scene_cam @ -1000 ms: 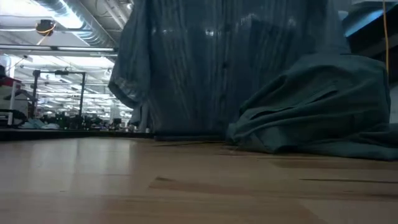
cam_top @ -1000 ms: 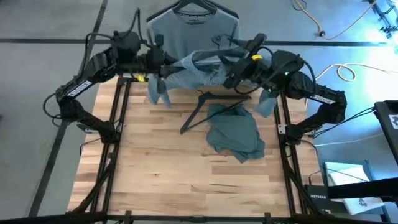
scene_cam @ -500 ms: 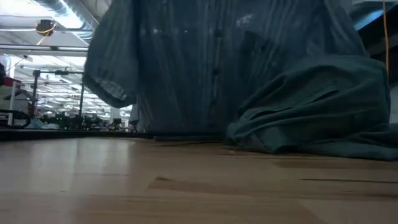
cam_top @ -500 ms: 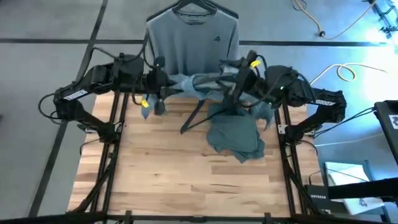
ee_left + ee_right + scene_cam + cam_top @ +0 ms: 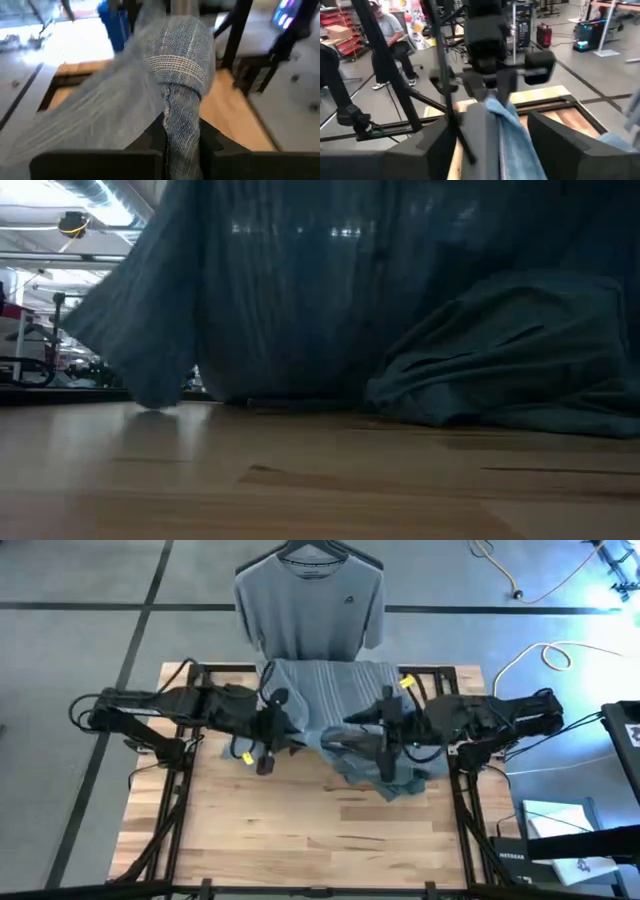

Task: Unhang clothes
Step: Unhang the polo shirt

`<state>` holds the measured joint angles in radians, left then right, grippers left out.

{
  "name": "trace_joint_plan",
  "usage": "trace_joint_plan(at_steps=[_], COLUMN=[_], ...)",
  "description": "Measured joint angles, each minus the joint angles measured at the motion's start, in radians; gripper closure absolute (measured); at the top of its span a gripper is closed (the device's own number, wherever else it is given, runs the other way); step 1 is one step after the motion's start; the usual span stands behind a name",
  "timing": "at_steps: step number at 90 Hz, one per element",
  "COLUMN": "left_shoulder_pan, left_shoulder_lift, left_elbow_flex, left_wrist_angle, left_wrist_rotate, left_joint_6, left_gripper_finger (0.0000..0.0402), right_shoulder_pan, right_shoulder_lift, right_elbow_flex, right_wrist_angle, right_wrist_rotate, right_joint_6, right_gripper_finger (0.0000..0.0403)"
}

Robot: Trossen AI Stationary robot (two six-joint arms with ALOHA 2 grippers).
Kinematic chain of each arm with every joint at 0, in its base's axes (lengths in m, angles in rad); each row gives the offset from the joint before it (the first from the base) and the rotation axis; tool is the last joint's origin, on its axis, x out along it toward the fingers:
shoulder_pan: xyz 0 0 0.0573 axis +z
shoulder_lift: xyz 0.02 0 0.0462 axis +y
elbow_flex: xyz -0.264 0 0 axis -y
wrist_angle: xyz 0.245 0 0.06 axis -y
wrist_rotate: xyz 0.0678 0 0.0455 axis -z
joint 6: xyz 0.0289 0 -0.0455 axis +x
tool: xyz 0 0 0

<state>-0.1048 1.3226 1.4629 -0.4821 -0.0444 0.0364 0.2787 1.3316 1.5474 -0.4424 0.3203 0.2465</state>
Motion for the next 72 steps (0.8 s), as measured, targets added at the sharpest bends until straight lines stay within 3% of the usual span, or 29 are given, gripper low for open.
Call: trace_joint_plan(at_steps=[11, 22, 34, 41, 49, 72], left_shoulder_pan=[0.01, 0.006, -0.013, -0.017, -0.018, -0.019], left_shoulder_lift=[-0.057, -0.07, -0.062, -0.04, -0.027, -0.018], left_elbow_flex=[-0.155, -0.296, -0.481, -0.58, -0.645, -0.685], left_wrist_angle=[0.121, 0.272, 0.526, 0.702, 0.79, 0.832], left_wrist_rotate=[0.051, 0.089, 0.089, 0.064, 0.059, 0.037], left_joint_6=[-0.064, -0.15, -0.273, -0.342, -0.374, -0.418], left_gripper_finger=[0.0375, 0.0375, 0.0375, 0.0375, 0.0375, 0.0375], right_shoulder_pan=[-0.005, -0.012, -0.025, -0.026, -0.026, -0.074], right_shoulder_lift=[-0.115, -0.197, -0.229, -0.232, -0.228, -0.228], right_elbow_flex=[-0.236, -0.461, -0.634, -0.694, -0.745, -0.753], right_wrist_angle=[0.095, 0.3, 0.5, 0.561, 0.687, 0.646], right_wrist_rotate=[-0.058, -0.105, -0.127, -0.121, -0.149, -0.239], right_joint_6=[0.065, 0.079, 0.066, 0.078, 0.08, 0.091], right_gripper_finger=[0.023, 0.0234, 0.0235, 0.0236, 0.0242, 0.0276])
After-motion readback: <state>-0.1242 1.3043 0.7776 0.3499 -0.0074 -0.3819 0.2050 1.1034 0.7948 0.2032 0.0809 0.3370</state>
